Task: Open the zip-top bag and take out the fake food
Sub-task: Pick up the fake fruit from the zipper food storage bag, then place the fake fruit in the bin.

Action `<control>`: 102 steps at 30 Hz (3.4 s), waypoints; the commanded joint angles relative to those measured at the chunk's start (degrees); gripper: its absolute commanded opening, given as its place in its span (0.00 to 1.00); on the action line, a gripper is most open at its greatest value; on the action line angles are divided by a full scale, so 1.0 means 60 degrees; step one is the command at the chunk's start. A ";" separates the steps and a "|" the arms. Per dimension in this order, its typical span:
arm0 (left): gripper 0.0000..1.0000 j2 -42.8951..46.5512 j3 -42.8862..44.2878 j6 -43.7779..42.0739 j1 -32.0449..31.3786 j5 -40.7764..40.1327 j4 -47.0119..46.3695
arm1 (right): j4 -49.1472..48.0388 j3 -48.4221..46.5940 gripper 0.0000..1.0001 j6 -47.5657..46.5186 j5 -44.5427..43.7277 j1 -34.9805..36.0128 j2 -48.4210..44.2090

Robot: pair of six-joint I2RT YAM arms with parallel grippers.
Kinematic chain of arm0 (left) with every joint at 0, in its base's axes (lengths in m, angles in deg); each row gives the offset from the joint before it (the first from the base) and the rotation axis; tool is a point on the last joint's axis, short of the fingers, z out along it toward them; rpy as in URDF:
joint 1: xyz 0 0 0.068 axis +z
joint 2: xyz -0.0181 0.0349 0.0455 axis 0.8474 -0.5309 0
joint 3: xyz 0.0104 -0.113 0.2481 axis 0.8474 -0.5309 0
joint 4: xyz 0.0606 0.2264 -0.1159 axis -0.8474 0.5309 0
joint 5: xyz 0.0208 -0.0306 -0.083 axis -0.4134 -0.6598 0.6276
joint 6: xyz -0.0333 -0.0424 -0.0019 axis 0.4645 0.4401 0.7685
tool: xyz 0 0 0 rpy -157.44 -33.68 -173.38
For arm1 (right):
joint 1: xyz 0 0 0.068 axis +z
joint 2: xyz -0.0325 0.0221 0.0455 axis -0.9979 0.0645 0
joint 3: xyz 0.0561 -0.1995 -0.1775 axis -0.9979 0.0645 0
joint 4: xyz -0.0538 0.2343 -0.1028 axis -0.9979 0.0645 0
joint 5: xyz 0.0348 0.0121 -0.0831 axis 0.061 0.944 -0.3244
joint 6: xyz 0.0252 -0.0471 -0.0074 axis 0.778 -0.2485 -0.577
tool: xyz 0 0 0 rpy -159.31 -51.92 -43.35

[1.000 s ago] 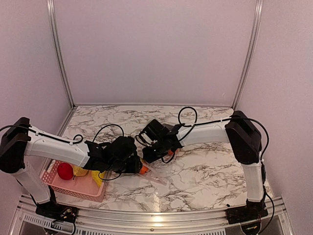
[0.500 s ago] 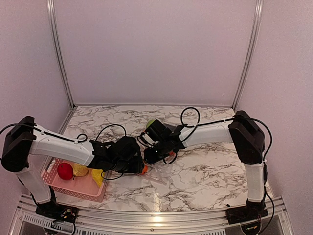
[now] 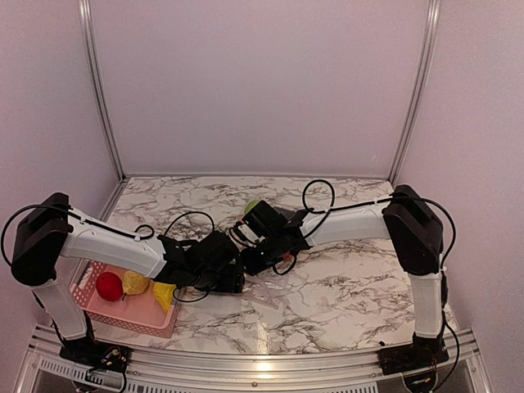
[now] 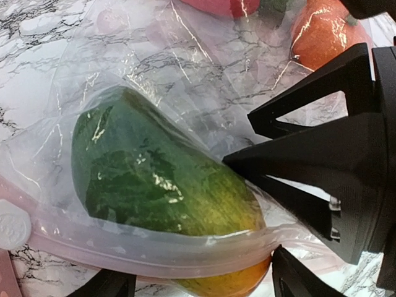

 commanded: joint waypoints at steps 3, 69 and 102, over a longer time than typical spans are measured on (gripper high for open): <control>0.78 -0.0560 0.0622 -0.0269 0.0044 -0.0136 0.0306 | -0.0187 -0.0047 0.35 0.0047 0.0214 0.0182 -0.0288; 0.47 0.2973 -0.0379 -0.1486 0.0029 0.2699 0.2619 | -0.1103 -0.0449 0.35 0.0632 -0.0007 -0.1004 0.0495; 0.50 0.6803 -0.1948 0.2590 0.0843 -0.0321 0.4316 | -0.1390 -0.0104 0.34 0.0502 0.0186 -0.1023 0.0399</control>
